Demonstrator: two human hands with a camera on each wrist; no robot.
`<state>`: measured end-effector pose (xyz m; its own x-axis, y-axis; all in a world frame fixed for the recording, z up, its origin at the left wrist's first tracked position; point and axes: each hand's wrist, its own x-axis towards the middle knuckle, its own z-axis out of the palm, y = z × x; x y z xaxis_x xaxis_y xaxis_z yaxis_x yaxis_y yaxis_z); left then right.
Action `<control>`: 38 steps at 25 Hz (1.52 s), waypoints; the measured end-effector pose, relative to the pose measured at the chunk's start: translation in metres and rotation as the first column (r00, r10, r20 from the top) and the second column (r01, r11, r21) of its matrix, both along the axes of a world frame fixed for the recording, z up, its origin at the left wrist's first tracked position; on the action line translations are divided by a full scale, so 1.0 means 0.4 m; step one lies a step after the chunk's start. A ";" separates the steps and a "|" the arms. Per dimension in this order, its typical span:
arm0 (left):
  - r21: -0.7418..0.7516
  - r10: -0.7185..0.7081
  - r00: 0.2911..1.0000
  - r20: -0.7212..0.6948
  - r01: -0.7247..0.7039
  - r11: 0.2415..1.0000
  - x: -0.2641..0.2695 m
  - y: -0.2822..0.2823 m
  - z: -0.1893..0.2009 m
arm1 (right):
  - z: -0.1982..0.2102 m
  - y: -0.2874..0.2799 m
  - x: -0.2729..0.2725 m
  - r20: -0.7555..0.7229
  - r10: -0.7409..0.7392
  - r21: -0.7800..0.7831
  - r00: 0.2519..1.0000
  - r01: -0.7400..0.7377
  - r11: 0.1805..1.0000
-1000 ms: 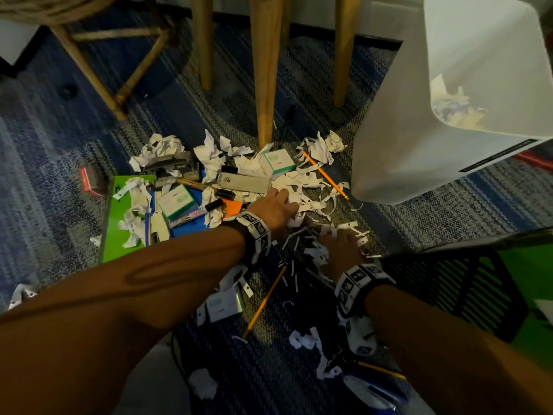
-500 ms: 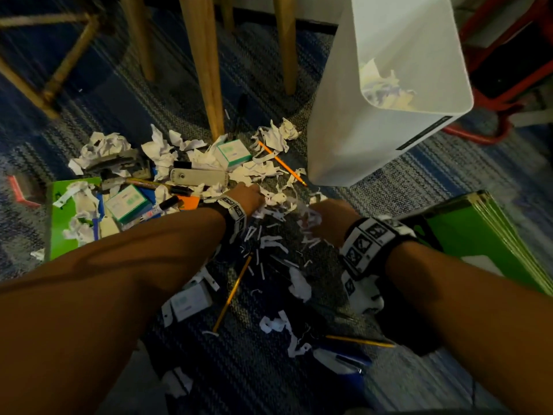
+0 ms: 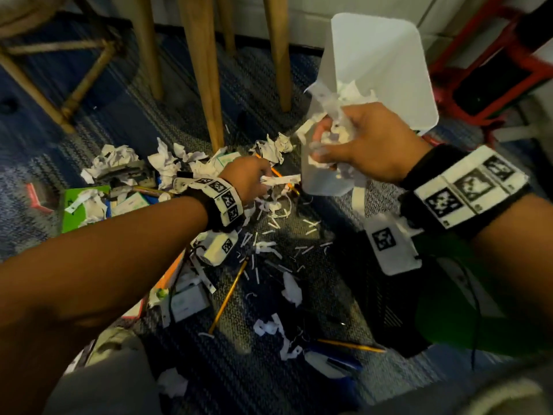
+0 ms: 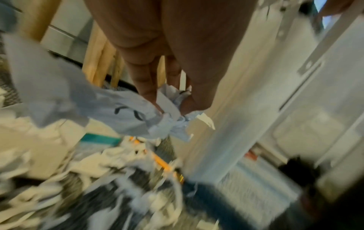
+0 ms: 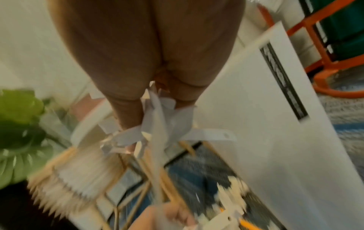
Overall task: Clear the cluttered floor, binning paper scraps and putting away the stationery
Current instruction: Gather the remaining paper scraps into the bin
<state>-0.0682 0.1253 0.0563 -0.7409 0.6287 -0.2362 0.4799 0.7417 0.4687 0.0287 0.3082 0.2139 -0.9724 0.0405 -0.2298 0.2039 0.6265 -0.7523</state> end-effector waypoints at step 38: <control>0.486 0.111 0.991 0.079 -0.135 0.863 -0.081 0.377 0.340 | -0.002 0.242 -0.065 0.021 -0.076 0.299 0.997 0.066 0.952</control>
<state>-0.1006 0.2763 0.1925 -0.8156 0.5772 0.0413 0.3681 0.4625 0.8066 0.0028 0.4049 0.2132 -0.9569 0.1807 -0.2274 0.2769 0.8041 -0.5261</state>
